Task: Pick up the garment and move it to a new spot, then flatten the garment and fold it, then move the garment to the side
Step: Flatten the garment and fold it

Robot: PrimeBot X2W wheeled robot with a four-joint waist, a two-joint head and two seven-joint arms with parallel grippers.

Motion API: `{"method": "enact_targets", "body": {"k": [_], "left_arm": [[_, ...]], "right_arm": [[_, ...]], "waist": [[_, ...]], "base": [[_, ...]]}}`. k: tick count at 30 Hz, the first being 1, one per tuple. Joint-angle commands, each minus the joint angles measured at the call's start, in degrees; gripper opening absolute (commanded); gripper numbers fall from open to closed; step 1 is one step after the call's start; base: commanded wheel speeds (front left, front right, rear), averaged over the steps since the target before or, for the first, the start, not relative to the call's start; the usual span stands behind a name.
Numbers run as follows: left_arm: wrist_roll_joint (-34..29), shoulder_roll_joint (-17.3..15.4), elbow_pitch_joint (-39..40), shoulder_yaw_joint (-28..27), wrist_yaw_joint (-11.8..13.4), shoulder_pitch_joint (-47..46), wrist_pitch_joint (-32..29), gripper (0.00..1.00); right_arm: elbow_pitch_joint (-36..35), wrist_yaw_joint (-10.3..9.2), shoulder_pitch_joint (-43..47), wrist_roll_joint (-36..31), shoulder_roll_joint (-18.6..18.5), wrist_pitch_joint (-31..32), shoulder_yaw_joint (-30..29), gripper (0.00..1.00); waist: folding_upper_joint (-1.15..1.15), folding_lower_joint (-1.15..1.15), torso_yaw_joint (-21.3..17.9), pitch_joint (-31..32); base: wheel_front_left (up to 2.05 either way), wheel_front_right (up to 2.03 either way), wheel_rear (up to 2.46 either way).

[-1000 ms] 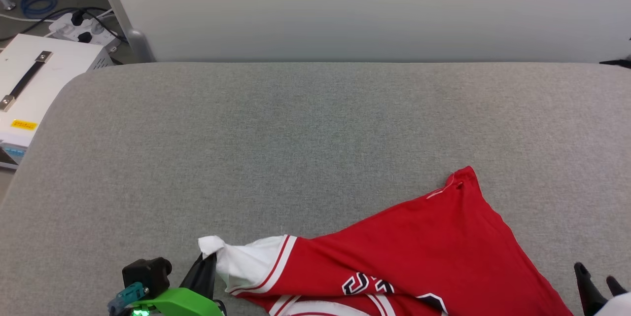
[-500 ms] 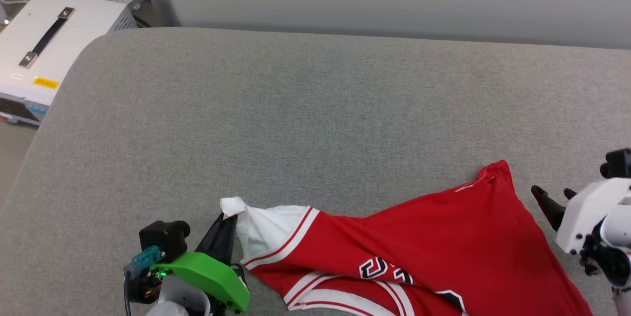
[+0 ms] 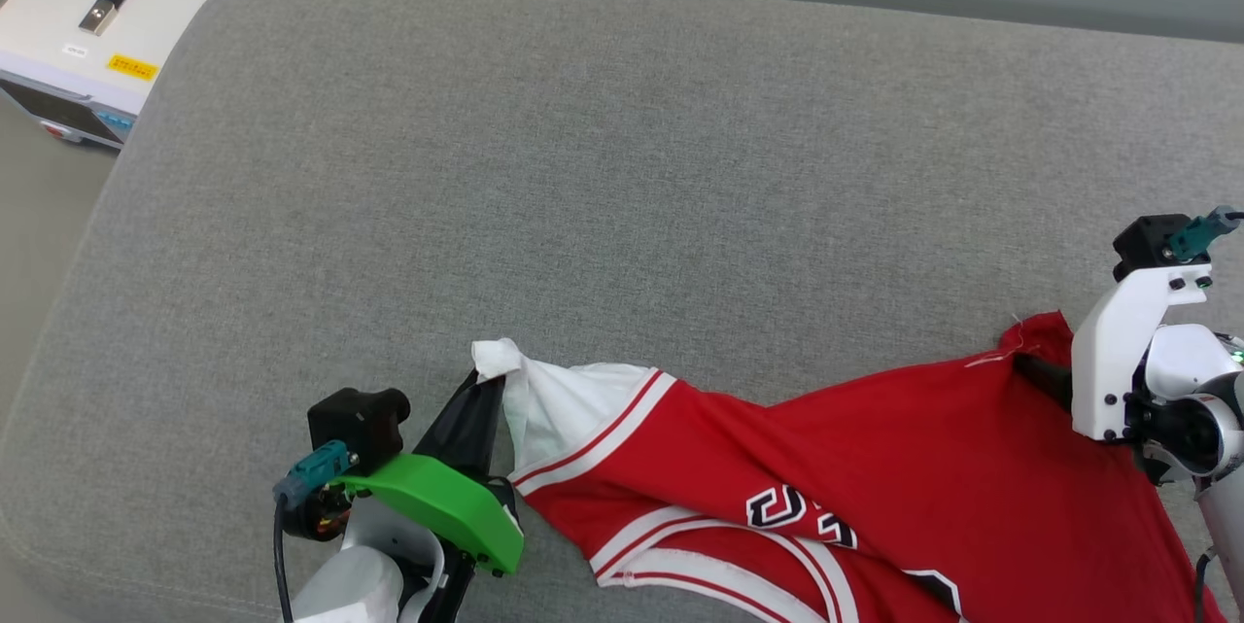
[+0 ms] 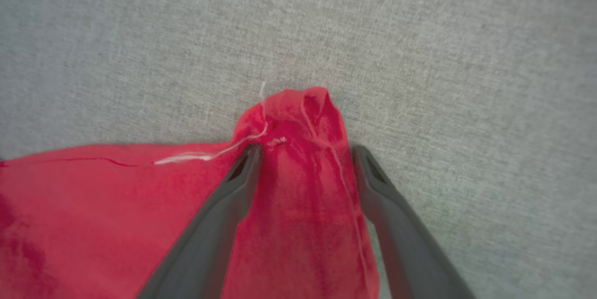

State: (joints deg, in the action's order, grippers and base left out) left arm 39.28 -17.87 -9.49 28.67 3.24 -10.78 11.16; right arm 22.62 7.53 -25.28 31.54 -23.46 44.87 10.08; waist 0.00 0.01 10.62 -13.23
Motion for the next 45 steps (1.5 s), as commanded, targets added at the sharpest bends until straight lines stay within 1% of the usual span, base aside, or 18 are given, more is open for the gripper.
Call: {"method": "enact_targets", "body": {"k": [1,6,7,8,14,19,23,28,32,36,41,45], "left_arm": [[-0.23,0.39,-0.50,-0.02,-0.44,-1.28,0.61,0.00],[0.05,0.65,-1.83,-0.14,-0.84,-1.49,1.16,0.00],[0.13,0.60,-2.07,-0.23,-0.85,-1.39,1.26,0.00],[0.19,0.55,-2.23,-0.29,-0.85,-1.31,1.31,0.00],[0.15,-0.35,-2.29,-0.40,-0.55,-0.92,1.09,0.00],[-0.37,-2.02,-1.38,-0.97,0.34,-0.67,0.84,0.00],[-0.30,-3.32,-0.73,-2.29,0.90,-1.42,0.90,0.00],[0.41,-5.19,-0.52,-4.65,0.62,-4.73,0.66,0.00],[1.38,-6.63,-1.56,-7.02,-0.47,-10.31,0.24,0.00],[1.07,-7.71,-4.25,-7.22,-2.66,-18.41,-1.68,0.00],[0.69,-8.14,-11.44,-7.25,-5.53,-31.54,-4.65,0.00],[0.36,-8.12,-18.32,-7.64,-6.83,-42.19,-6.20,0.00]], "right_arm": [[1.76,-0.04,-0.05,0.84,0.18,1.18,0.85,1.00],[6.77,-0.04,1.40,3.34,1.64,5.07,2.62,1.00],[7.18,-0.04,1.55,4.10,2.07,5.72,3.10,0.65],[7.28,-0.04,1.54,4.78,2.29,5.88,3.41,0.00],[4.97,-0.04,-0.23,8.65,1.88,3.64,5.33,0.00],[1.49,-0.04,-2.09,10.74,-0.15,-0.03,5.80,0.00],[-0.83,-0.04,-3.09,10.63,-1.14,-3.29,5.44,0.00],[-1.83,-0.04,-5.02,9.47,-2.11,-7.57,3.94,0.00],[-1.05,-0.04,-7.00,8.24,-1.66,-9.92,1.85,0.00],[-0.24,-0.04,-10.78,6.59,-0.93,-11.60,-0.03,0.00],[1.71,-0.04,-18.46,3.64,-0.67,-13.24,-1.96,0.00],[3.53,-0.04,-26.73,0.50,-0.39,-15.99,-3.12,0.00]], "waist": [[0.00,-0.01,1.02,-1.46],[0.00,-0.01,0.67,-1.62],[0.00,-0.01,0.43,-1.44],[0.00,-0.01,0.25,-1.29],[0.00,-0.01,-0.75,0.65],[0.00,-0.01,-1.18,3.29],[0.00,-0.01,-1.78,5.60],[0.00,-0.01,-2.82,7.92],[0.00,-0.01,-3.60,8.75],[0.00,-0.01,-4.28,8.43],[0.00,-0.01,-4.99,5.98],[0.00,-0.01,-6.08,3.06]], "base": [[0.00,0.00,0.00],[0.00,0.00,0.00],[0.00,0.00,0.00],[0.00,0.00,0.00],[0.00,0.00,0.00],[0.00,0.00,0.00],[0.00,0.00,0.00],[0.00,0.00,0.00],[0.00,0.00,0.00],[0.00,0.00,0.00],[0.00,0.00,0.00],[0.00,0.00,0.00]]}}
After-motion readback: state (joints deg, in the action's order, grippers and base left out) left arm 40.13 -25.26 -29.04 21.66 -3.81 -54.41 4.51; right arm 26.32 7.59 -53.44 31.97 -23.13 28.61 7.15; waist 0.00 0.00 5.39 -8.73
